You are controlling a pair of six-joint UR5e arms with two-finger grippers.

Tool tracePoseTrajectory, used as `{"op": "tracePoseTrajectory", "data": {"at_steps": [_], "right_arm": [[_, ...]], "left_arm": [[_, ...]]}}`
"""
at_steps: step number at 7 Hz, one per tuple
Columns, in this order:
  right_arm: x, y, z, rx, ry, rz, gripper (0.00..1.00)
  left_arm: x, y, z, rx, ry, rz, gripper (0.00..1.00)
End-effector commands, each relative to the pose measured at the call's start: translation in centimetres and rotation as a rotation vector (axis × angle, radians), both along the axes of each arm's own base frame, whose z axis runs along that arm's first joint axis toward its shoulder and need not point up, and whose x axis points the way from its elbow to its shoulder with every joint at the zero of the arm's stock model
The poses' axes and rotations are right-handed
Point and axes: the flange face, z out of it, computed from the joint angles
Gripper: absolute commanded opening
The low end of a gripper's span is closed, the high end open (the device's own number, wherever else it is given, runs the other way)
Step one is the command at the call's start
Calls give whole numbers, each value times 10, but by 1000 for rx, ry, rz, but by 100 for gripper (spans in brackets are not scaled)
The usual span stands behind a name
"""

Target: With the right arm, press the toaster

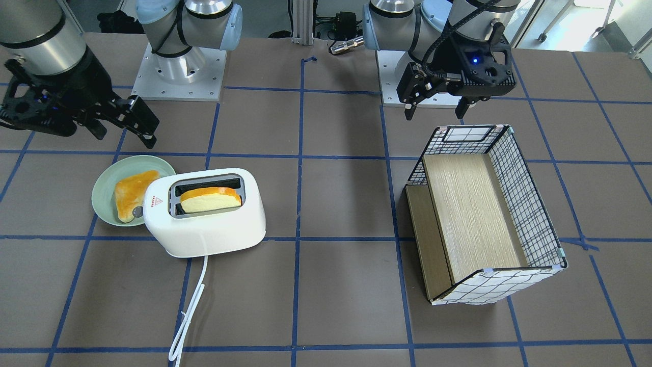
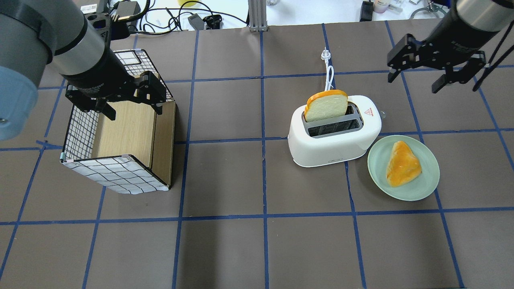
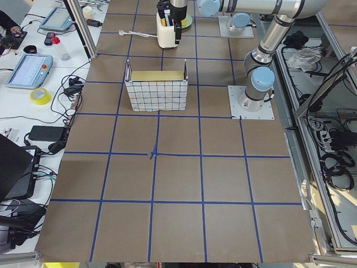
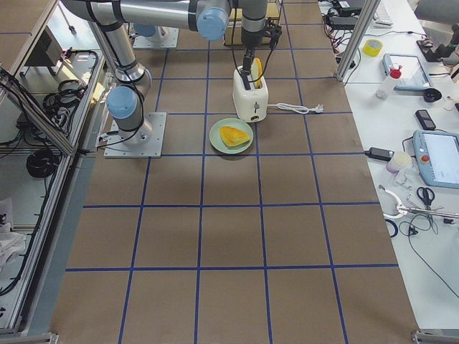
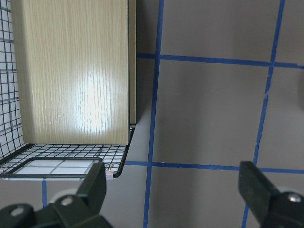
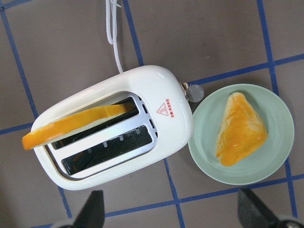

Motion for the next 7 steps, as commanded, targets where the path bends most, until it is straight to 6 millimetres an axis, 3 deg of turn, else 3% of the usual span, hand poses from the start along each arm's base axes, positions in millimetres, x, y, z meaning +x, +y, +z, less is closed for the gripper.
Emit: {"op": "tracePoseTrajectory", "data": {"at_steps": [1, 7], "right_arm": [[30, 9, -1, 9, 35, 11, 100], [39, 15, 0, 37, 42, 30, 100]], "left_arm": [[0, 0, 0, 0, 0, 0, 100], [0, 0, 0, 0, 0, 0, 100]]}}
